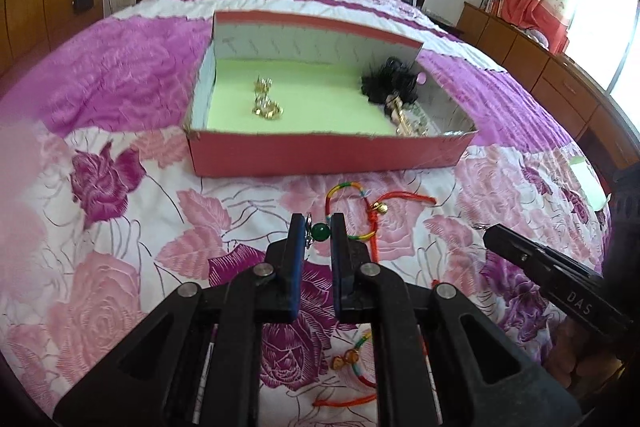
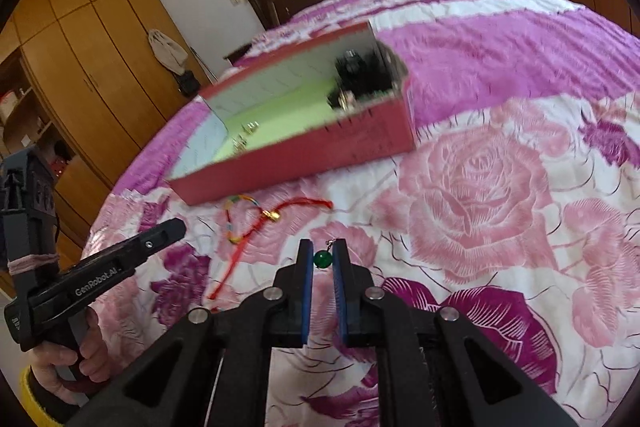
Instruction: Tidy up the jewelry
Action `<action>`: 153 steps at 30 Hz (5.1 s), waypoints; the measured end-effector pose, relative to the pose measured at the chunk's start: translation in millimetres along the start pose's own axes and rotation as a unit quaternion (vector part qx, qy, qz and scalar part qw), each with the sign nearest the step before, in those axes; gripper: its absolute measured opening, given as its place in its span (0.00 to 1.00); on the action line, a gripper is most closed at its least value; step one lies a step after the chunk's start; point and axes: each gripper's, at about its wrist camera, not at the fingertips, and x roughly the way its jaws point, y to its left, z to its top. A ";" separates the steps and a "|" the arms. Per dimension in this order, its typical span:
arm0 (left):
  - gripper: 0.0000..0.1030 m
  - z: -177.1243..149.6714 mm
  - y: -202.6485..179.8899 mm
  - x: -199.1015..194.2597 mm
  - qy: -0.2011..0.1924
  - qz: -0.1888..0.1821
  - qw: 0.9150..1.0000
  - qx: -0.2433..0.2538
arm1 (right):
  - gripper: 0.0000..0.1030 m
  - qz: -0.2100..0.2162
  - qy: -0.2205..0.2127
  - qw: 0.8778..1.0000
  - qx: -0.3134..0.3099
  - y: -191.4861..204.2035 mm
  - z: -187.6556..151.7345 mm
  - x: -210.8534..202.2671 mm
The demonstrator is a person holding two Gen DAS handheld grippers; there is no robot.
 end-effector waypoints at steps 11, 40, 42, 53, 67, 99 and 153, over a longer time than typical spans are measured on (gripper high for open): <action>0.04 9.0 -13.4 -27.5 -0.045 0.000 0.999 0.017 | 0.11 0.010 -0.072 0.997 -0.038 24.3 7.4 -39.6; 0.04 53.6 -27.7 -37.1 -0.124 0.029 0.991 0.051 | 0.11 0.004 -0.177 0.980 -0.090 53.9 54.5 -52.9; 0.04 56.8 -27.4 -35.6 -0.127 0.030 0.990 0.052 | 0.11 0.004 -0.183 0.979 -0.093 55.3 59.9 -50.2; 0.04 78.1 -24.1 -13.0 -0.154 0.046 0.985 0.057 | 0.11 -0.007 -0.215 0.971 -0.104 56.4 90.8 -25.9; 0.04 88.0 -6.2 44.7 -0.134 0.082 0.987 0.039 | 0.11 -0.056 -0.173 0.981 -0.070 21.4 108.4 30.6; 0.19 71.0 8.3 92.8 -0.014 0.092 0.995 0.017 | 0.40 -0.061 -0.072 0.995 -0.033 -6.1 99.9 83.9; 0.00 18.4 -19.7 75.6 0.075 0.023 0.996 0.050 | 0.50 -0.036 -0.022 0.999 0.019 -23.5 29.3 -17.4</action>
